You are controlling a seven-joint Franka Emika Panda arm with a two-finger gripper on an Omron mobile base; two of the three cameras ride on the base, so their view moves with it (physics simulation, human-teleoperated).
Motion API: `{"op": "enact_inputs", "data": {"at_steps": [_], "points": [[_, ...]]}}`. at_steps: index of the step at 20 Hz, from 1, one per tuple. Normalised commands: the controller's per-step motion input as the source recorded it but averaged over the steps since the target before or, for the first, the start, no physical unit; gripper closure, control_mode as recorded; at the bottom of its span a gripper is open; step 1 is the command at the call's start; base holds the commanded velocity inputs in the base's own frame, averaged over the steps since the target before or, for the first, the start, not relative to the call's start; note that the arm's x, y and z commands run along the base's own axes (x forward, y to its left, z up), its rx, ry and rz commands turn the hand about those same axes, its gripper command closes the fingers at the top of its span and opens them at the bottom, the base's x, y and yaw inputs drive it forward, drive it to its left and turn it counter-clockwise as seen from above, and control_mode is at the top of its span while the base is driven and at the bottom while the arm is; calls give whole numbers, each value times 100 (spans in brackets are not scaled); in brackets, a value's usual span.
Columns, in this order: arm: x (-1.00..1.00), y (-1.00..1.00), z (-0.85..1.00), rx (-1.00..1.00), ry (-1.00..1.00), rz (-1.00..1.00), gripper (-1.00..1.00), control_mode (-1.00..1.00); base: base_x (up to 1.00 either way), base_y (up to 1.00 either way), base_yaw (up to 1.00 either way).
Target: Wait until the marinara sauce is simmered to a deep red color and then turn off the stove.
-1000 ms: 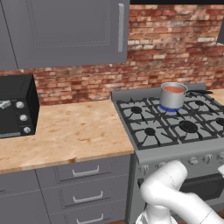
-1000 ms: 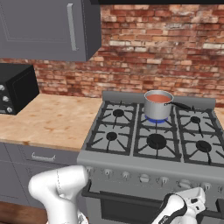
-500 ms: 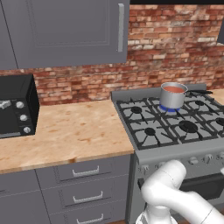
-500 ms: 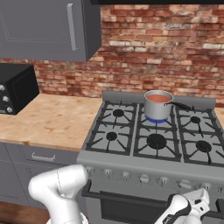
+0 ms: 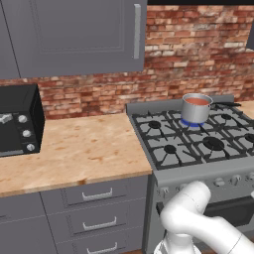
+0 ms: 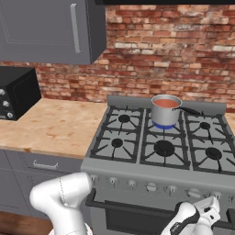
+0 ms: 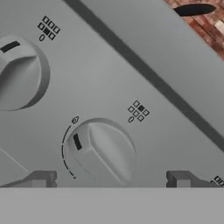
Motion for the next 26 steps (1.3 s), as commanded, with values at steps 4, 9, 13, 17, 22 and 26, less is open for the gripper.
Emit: {"op": "enact_inputs", "data": {"at_steps": [4,9,13,17,22,26], "points": [[12,3,0,-3,0,0,-100,-100,0,0,0],[0,8,0,-2,0,0,-100,-100,0,0,0],[0,6,-6,0,0,0,-100,-100,0,0,0],[0,7,-20,-1,0,0,-100,-100,0,0,0],[0,3,-31,-1,0,0,-100,-100,0,0,0],[3,0,-25,0,0,0,-100,-100,0,0,0]]}}
